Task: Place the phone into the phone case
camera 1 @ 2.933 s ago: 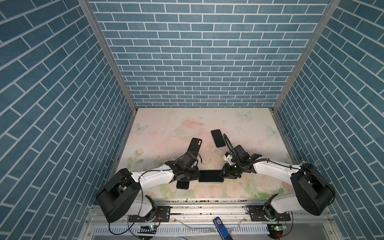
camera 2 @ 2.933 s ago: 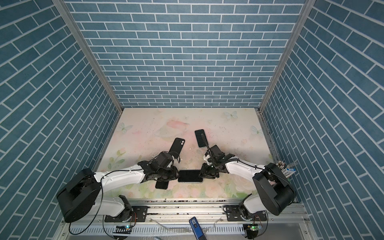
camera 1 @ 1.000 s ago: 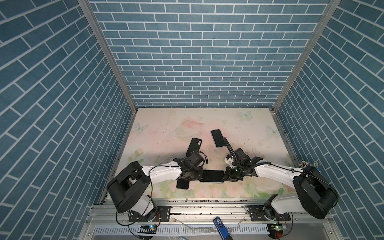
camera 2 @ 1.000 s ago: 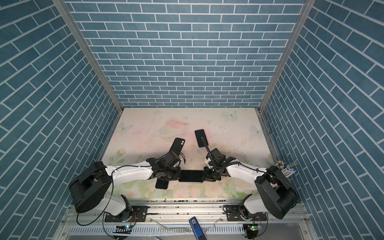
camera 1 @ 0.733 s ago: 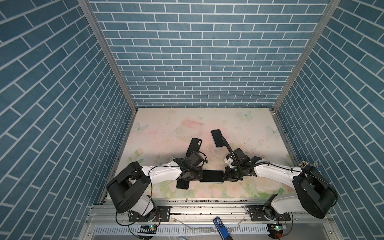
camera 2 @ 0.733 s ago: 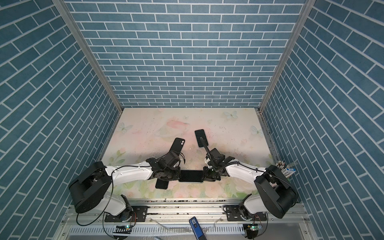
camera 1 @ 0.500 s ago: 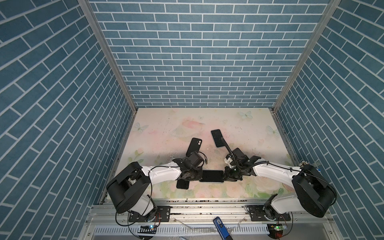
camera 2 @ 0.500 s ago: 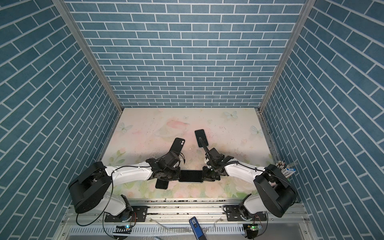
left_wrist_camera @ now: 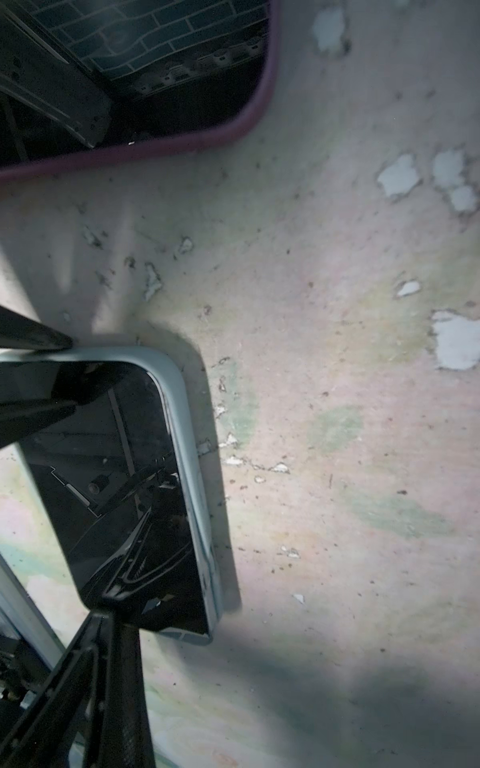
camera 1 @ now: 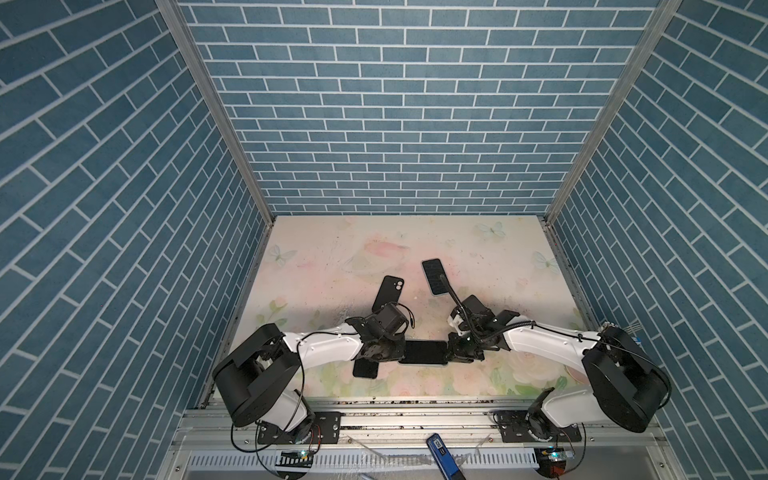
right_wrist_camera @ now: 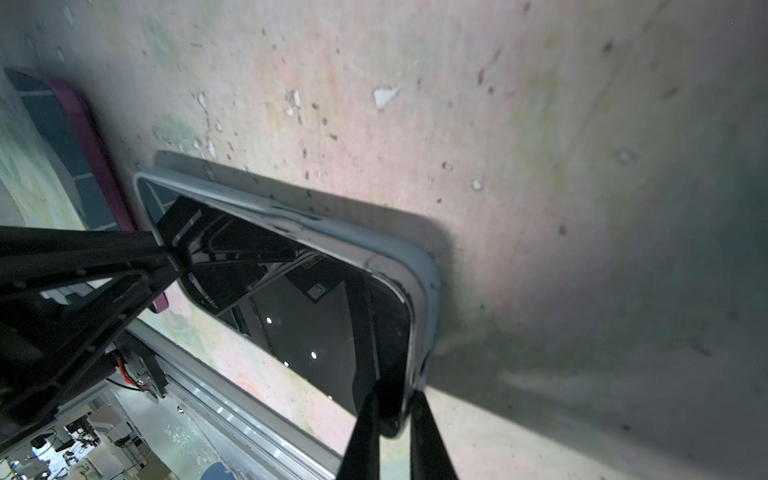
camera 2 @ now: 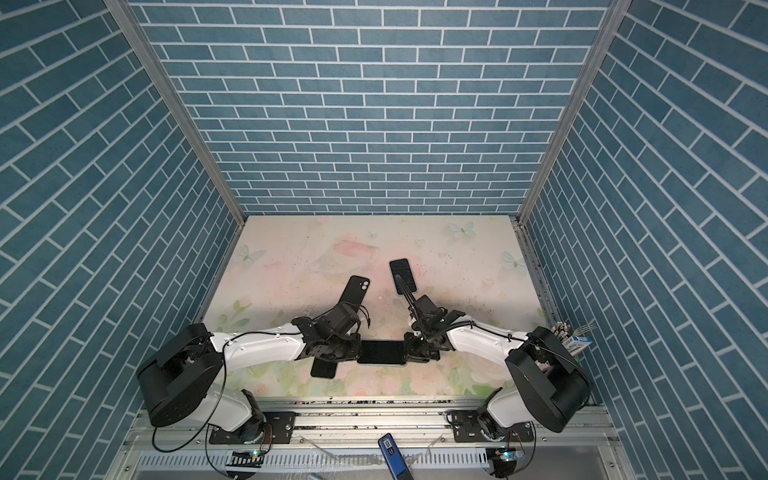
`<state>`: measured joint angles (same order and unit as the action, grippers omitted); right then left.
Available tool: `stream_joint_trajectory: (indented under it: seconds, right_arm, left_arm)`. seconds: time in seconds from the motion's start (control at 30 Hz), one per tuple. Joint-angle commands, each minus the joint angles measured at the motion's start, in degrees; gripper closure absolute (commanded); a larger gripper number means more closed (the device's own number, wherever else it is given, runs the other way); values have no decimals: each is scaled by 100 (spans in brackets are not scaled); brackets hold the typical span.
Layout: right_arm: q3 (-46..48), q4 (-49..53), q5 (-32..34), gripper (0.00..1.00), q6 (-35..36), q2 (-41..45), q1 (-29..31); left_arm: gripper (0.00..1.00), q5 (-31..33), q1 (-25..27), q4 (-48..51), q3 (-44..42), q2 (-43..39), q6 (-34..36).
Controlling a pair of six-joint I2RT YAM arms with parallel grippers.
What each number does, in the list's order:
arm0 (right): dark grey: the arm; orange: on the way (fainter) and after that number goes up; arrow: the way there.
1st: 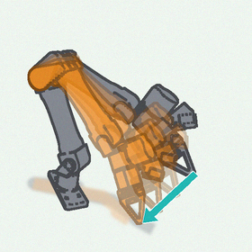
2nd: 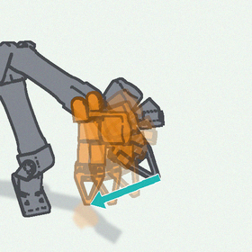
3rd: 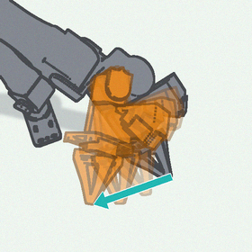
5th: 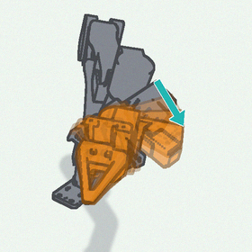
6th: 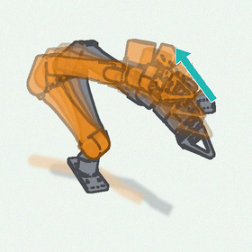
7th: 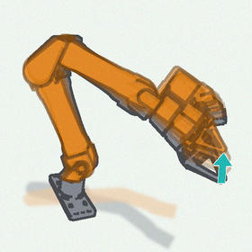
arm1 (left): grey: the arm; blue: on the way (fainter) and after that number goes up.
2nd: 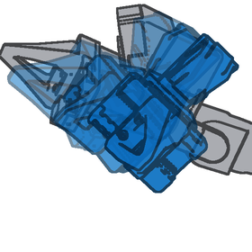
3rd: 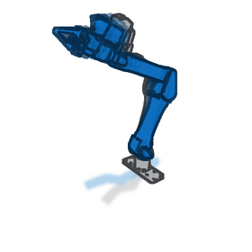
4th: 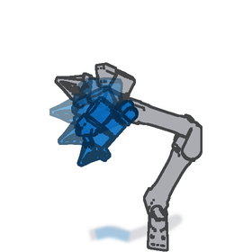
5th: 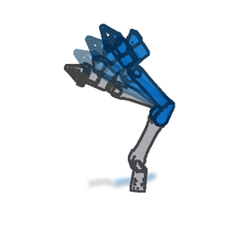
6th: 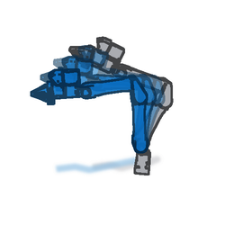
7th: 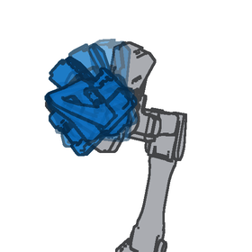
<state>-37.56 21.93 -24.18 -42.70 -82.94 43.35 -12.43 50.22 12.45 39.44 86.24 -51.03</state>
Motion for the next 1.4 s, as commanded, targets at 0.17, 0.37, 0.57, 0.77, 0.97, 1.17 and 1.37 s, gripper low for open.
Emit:
stream_joint_trajectory:
  seconds: [0.17,0.37,0.57,0.77,0.97,1.17,1.37]
  right_arm:
    - [425,-1138,-183,99,-70,-980,756]
    - [426,-1158,-168,100,-80,-1019,793]
    - [407,-1140,-200,100,-52,-1032,801]
    - [142,-347,118,90,270,-606,800]
    - [-66,538,707,83,479,55,799]
    - [-157,894,988,73,565,584,798]
    - [-49,759,1027,75,365,800,798]
  left_arm:
    - [78,-273,169,-471,-184,309,-21]
    - [78,-262,168,-455,-164,306,-12]
    - [78,-265,168,-456,-178,298,-13]
    - [78,-198,171,-300,-182,223,9]
    - [78,-2,172,-24,-174,141,79]
    - [78,379,170,596,-82,35,284]
    - [78,401,171,719,-19,68,413]
